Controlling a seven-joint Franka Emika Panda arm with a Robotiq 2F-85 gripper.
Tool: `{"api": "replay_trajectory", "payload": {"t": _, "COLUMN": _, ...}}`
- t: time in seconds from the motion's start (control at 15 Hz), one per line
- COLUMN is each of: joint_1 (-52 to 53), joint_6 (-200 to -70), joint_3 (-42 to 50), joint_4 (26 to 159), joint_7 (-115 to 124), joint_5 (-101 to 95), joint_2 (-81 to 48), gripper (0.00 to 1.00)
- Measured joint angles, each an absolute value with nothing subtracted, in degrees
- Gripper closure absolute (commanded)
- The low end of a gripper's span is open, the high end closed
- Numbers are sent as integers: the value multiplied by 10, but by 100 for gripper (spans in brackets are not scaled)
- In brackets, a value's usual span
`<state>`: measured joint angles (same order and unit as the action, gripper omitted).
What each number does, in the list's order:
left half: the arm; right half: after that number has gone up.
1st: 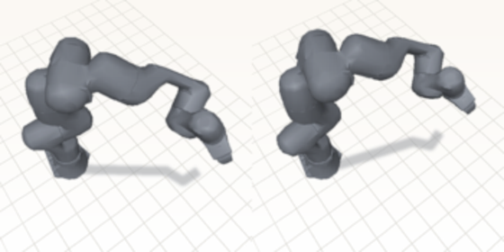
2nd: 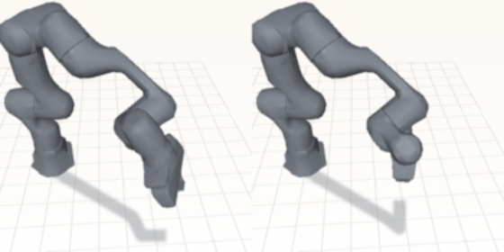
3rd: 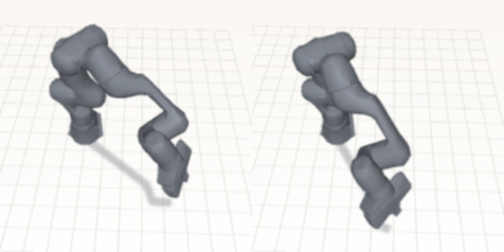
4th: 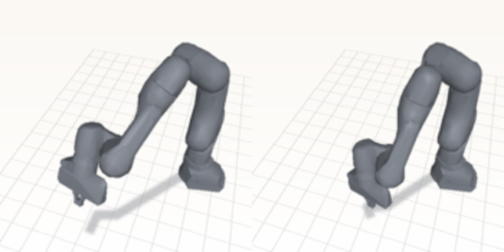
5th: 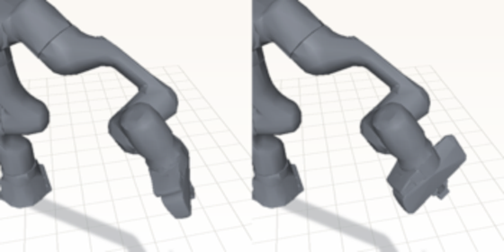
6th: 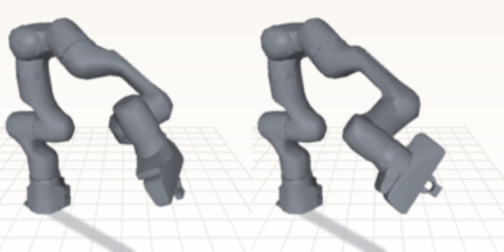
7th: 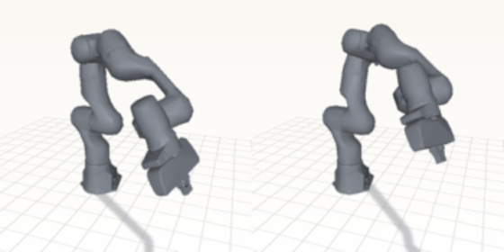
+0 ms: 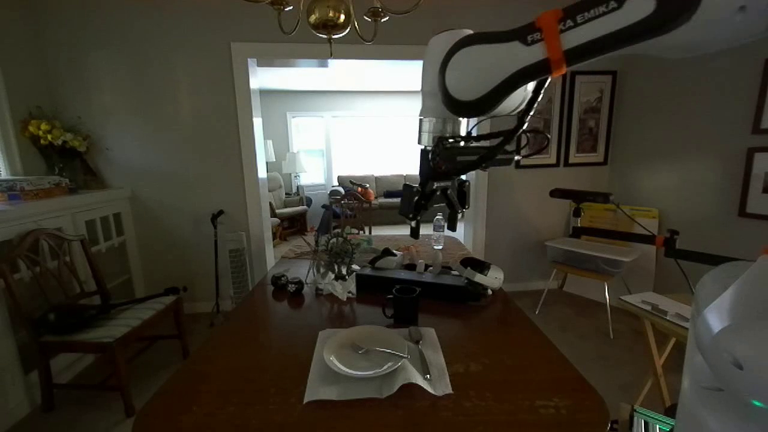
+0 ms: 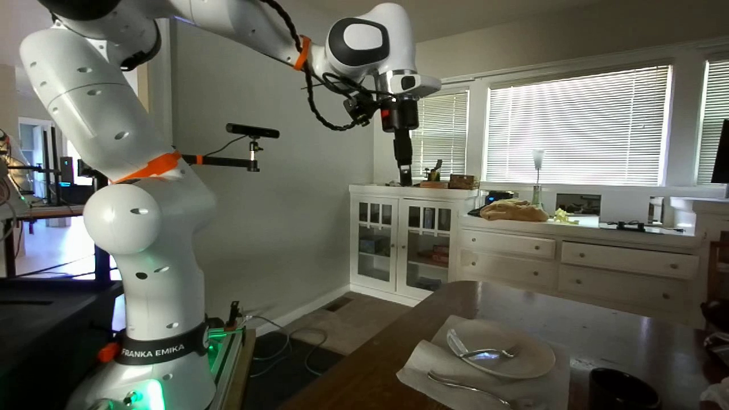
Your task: Move the black mug to the left of the plate
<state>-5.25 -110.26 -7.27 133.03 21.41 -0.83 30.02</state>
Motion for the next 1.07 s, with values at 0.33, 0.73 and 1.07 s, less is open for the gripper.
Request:
{"api": "replay_trajectory", "payload": {"t": 0.33, "joint_1": -73, "joint_6": -1101, "joint_3": -76, "joint_4": 1233, "joint_7": 362, "joint_5": -24, "joint_2": 185, "gripper": 0}}
{"api": "replay_trajectory", "payload": {"t": 0.73, "joint_1": -74, "joint_6": -1070, "joint_3": -66, "joint_4": 1114, "joint_7": 545, "joint_5": -52, "joint_2": 71, "gripper": 0}}
{"api": "replay_trajectory", "payload": {"t": 1.07, "joint_1": -65, "joint_6": -1015, "joint_3": -39, "joint_4": 1031, "joint_7": 676, "joint_5": -62, "joint_2": 2, "gripper": 0}}
